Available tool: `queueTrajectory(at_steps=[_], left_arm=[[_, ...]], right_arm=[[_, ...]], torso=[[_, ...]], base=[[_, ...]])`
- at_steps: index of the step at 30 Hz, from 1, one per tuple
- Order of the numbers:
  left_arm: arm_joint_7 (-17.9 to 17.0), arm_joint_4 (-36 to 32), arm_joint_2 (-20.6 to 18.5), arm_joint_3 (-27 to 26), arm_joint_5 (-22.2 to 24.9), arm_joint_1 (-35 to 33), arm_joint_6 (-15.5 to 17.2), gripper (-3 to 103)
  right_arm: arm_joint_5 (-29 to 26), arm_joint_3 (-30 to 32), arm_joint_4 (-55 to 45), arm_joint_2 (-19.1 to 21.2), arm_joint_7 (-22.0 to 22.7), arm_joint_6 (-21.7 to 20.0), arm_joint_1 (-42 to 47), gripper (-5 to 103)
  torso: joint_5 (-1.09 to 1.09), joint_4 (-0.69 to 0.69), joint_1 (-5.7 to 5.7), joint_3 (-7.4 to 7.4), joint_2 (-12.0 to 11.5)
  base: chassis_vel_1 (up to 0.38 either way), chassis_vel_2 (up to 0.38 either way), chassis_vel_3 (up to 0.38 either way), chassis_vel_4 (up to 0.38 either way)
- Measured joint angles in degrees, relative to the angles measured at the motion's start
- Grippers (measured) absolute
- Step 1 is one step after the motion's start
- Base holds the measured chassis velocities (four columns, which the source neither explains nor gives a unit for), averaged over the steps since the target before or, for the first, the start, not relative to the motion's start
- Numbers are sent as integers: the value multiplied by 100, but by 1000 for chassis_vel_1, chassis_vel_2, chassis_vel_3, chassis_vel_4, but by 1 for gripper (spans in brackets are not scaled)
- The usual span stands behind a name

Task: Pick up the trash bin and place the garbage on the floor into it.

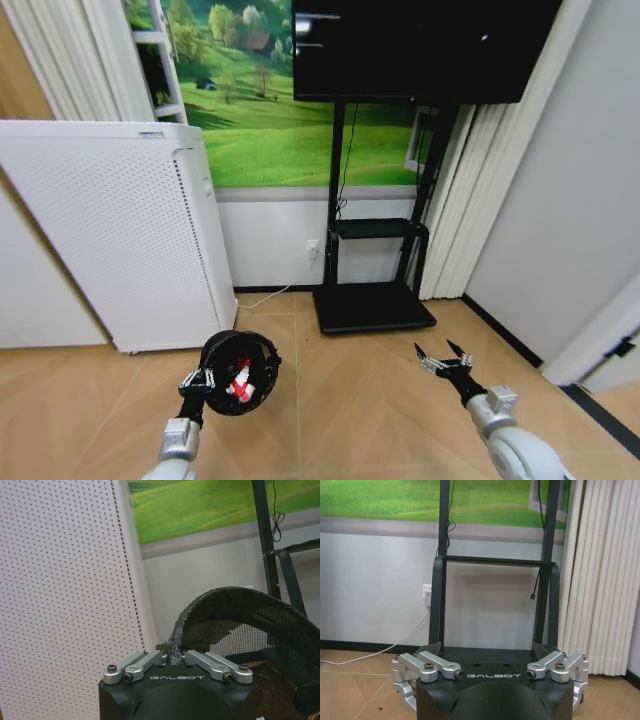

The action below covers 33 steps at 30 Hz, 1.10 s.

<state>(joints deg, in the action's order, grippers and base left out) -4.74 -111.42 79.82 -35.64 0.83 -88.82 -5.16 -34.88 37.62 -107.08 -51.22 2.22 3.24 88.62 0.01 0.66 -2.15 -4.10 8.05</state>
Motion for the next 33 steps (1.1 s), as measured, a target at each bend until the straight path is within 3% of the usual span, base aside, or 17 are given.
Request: queueTrajectory(at_steps=[9,11,14,17,20,24,27,33], left_arm=[[-47,-146,-32,-130,196,-133,98,4],[-211,-331,-88,-309,568,-441,342,4],[-312,-398,-101,-324,788,-576,420,4],[-552,-506,-79,-375,1468,-869,607,4],[-596,-514,-75,-440,1757,-998,723,4],[-792,-500,-119,-568,2688,-1198,1159,4],[-907,-456,-119,-585,3061,-1269,1376,4],[-928,-326,-107,-594,2973,-1428,1426,4]], right_arm=[[0,0,0,0,0,0,-1,100],[0,0,0,0,0,0,-2,100],[0,0,0,0,0,0,-2,100],[0,0,0,0,0,0,-1,100],[0,0,0,0,0,1,-1,100],[0,0,0,0,0,1,-1,100],[0,0,0,0,0,1,-1,100],[0,0,0,0,0,1,-1,100]], torso=[[-1,-2,-4,-4,-1],[-1,-3,-6,-5,-1],[-1,-4,-6,-5,-1],[-1,-1,-5,-3,-1],[-1,-2,-4,-3,-1],[-1,-2,-4,-2,-1],[-2,-3,-4,-3,-1],[-2,-2,-4,-3,-1]], base=[[-5,16,-16,-13],[-45,63,59,-40],[-13,21,16,-13],[0,0,0,0],[0,0,0,0],[0,0,0,0],[0,0,0,0],[0,0,0,0]])
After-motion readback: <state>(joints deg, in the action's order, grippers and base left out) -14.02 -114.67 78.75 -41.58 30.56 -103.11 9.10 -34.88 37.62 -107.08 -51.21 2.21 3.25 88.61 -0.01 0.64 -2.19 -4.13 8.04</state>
